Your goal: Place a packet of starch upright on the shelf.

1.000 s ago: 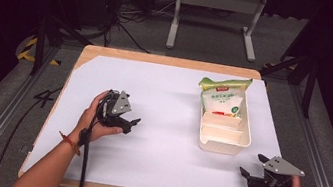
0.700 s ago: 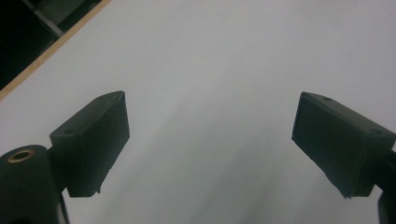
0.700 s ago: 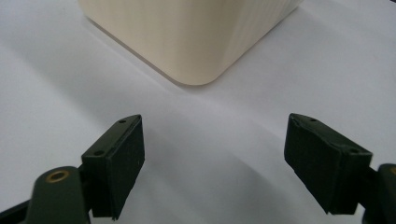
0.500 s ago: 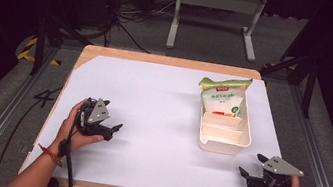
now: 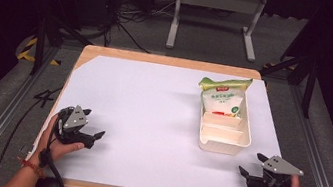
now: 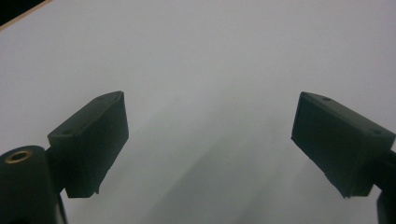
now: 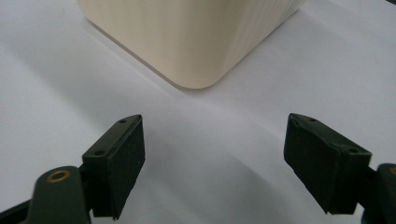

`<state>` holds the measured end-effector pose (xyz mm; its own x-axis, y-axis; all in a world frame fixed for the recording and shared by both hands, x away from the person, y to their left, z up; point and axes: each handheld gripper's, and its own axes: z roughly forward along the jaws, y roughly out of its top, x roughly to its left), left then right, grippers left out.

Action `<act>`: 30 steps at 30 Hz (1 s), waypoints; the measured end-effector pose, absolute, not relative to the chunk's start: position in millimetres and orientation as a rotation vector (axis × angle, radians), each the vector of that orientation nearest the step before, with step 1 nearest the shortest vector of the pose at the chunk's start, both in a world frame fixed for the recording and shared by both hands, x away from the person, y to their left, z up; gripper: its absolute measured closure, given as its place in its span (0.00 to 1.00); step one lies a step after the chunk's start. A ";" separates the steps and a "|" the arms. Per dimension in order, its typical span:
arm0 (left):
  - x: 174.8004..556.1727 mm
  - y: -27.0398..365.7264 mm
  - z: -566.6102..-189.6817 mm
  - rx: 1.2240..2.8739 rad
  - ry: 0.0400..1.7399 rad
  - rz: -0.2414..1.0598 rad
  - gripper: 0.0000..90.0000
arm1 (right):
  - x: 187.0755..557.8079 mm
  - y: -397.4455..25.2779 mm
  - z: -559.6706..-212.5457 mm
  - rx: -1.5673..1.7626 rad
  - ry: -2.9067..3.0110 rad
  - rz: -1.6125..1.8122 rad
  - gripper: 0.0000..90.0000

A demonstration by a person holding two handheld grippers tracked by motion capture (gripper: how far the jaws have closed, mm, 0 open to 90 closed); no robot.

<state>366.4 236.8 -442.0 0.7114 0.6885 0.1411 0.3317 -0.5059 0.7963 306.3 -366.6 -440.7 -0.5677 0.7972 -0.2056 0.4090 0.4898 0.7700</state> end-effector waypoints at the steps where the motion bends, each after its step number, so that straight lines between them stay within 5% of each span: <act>1: 366.4 236.8 -442.0 2.126 0.773 0.576 0.13 | 306.3 -366.6 -440.7 0.990 2.185 0.922 0.23; 13: 352.0 254.0 -445.9 1.983 0.805 0.515 0.07 | 307.4 -370.2 -437.7 1.005 2.141 0.949 0.22; 30: 354.6 247.7 -445.4 2.018 0.797 0.516 0.07 | 304.4 -367.9 -435.1 0.948 2.141 1.007 0.22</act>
